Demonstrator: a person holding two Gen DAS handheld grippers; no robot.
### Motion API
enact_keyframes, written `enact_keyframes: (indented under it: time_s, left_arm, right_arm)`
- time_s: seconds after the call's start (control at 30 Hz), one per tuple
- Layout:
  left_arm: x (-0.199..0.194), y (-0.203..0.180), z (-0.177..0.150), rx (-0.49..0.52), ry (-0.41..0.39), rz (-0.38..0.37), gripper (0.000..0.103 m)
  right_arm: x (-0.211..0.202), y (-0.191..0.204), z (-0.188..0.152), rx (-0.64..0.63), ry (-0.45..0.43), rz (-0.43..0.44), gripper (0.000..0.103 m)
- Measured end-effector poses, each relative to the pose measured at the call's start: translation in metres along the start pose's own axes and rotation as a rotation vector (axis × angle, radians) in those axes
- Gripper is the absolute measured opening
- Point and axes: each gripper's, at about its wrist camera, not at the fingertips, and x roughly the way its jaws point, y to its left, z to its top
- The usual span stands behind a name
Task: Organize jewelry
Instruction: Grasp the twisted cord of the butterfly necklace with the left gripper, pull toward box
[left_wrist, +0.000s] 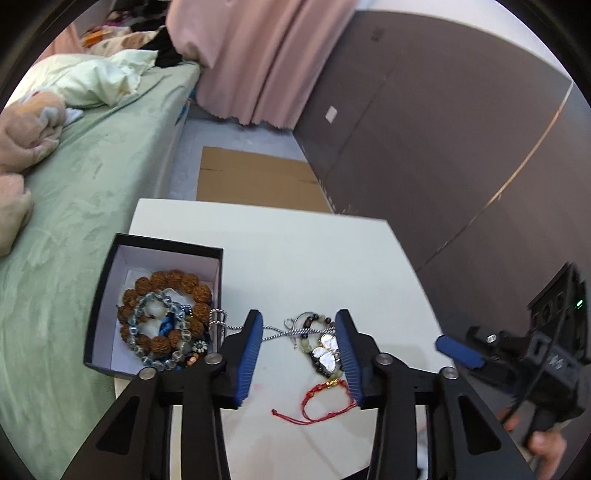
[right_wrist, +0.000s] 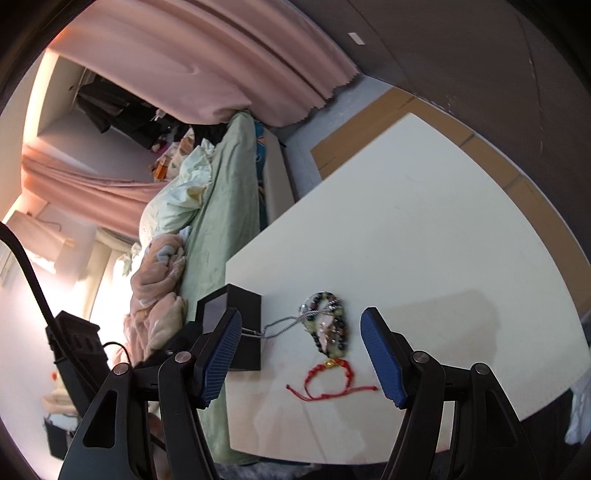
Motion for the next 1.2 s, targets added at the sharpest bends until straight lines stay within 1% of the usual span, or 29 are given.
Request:
enact_keyframes:
  time_s: [0.2,0.3,0.4,0.53,0.63,0.77,0.97,1.1,1.2]
  left_arm:
    - [0.028,-0.012,-0.007,0.115,0.07,0.065,0.032]
    - [0.04,-0.017,-0.01,0.187,0.093,0.114,0.031]
    - [0.052,-0.022,-0.015,0.255,0.123,0.146,0.031]
    - [0.072,-0.026,-0.024,0.339,0.172,0.2,0.031]
    - [0.083,-0.025,-0.027,0.371,0.189,0.241,0.031]
    - [0.092,-0.029,-0.025,0.428,0.183,0.293,0.031]
    - [0.099,-0.034,-0.027,0.504,0.213,0.315,0.031]
    - [0.095,-0.042,-0.03,0.567,0.219,0.321,0.031]
    - [0.089,-0.053,-0.032,0.611,0.208,0.297,0.031]
  right_arm:
    - [-0.008,-0.014,0.003,0.04,-0.001,0.0,0.068]
    - [-0.011,-0.019,0.005,0.06,-0.003,0.0,0.068]
    - [-0.012,-0.024,0.008,0.072,0.0,0.001,0.068]
    - [-0.014,-0.024,0.011,0.059,0.004,0.001,0.068]
    - [-0.012,-0.025,0.012,0.055,0.015,0.001,0.068]
    - [-0.012,-0.028,0.015,0.053,0.022,0.0,0.069]
    - [-0.01,-0.027,0.017,0.05,0.027,0.007,0.068]
    - [-0.009,-0.026,0.017,0.052,0.029,0.007,0.069]
    - [-0.009,-0.026,0.018,0.051,0.03,0.009,0.069]
